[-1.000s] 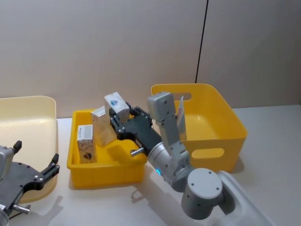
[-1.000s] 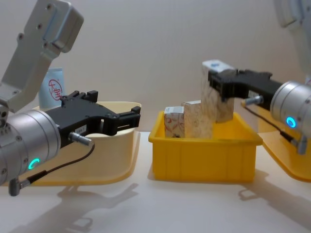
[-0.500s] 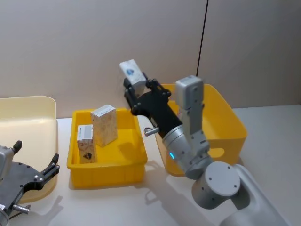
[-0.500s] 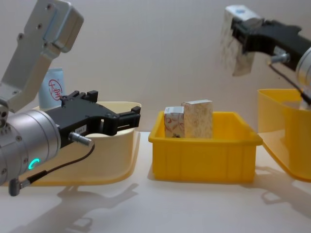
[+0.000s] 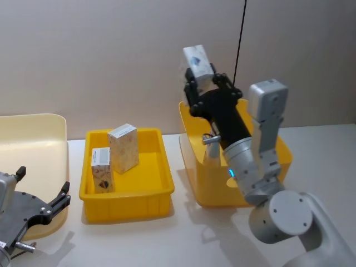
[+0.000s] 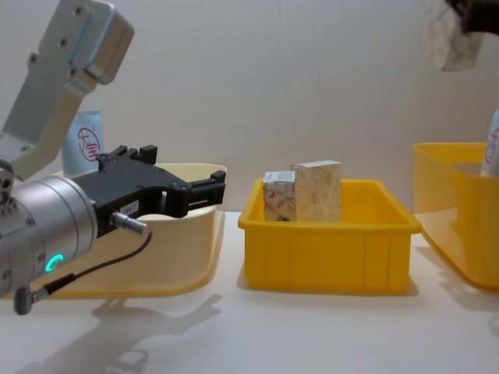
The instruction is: Bimanual collaborative sorting of washing and personal care products
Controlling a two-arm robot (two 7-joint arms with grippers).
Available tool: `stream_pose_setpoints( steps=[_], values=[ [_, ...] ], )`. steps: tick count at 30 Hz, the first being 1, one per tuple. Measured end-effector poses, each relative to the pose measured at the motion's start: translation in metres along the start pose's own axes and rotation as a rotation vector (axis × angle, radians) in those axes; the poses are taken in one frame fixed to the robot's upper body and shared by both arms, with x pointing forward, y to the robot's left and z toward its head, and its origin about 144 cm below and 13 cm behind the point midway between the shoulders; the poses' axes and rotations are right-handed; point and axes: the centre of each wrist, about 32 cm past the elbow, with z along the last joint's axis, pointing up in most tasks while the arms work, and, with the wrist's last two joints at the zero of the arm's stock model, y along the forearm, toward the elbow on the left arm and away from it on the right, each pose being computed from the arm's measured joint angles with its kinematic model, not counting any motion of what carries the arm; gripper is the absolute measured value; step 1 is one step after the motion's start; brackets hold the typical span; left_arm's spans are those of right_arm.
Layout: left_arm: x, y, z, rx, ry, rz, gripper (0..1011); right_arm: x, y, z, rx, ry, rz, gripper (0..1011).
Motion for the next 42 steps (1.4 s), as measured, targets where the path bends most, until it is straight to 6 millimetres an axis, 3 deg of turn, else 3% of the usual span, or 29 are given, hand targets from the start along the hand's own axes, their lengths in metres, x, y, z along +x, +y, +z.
stream_pose_setpoints(
  steps=[22, 42],
  values=[
    [0.0, 0.0, 0.0, 0.0, 0.0, 0.0, 1003, 0.028, -0.035, 0.025, 0.036, -0.112, -0.217, 444],
    [0.0, 0.0, 0.0, 0.0, 0.0, 0.0, 1003, 0.028, -0.059, 0.03, -0.202, -0.168, -0.398, 444]
  ],
)
